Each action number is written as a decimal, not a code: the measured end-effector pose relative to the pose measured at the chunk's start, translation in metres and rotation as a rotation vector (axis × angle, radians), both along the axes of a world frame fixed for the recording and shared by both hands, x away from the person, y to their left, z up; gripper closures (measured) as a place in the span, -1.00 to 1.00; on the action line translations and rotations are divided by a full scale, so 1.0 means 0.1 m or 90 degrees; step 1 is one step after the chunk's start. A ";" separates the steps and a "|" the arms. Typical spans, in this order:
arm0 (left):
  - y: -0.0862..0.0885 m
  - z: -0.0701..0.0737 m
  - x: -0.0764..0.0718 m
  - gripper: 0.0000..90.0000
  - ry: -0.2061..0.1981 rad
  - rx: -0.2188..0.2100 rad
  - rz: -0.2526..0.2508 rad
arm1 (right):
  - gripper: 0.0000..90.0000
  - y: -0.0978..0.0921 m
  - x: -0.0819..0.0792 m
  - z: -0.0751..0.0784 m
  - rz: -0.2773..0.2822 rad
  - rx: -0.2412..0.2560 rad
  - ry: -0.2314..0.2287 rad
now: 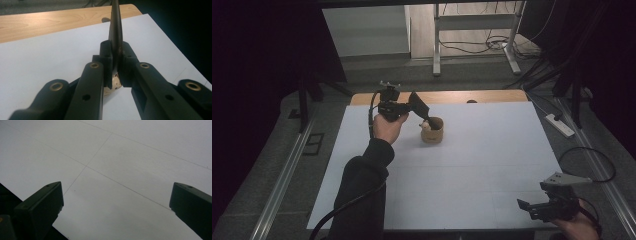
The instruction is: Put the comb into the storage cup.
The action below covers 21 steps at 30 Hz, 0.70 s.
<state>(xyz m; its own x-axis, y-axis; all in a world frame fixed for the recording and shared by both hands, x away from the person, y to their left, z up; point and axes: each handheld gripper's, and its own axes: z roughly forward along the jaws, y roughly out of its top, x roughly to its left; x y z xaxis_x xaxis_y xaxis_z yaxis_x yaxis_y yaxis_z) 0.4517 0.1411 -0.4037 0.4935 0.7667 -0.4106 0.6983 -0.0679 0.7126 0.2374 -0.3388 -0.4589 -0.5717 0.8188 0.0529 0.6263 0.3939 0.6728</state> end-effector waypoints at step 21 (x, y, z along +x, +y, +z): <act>0.08 -0.15 -0.02 0.54 -0.010 0.060 0.039 | -1.00 0.00 0.01 0.00 -0.002 -0.004 0.003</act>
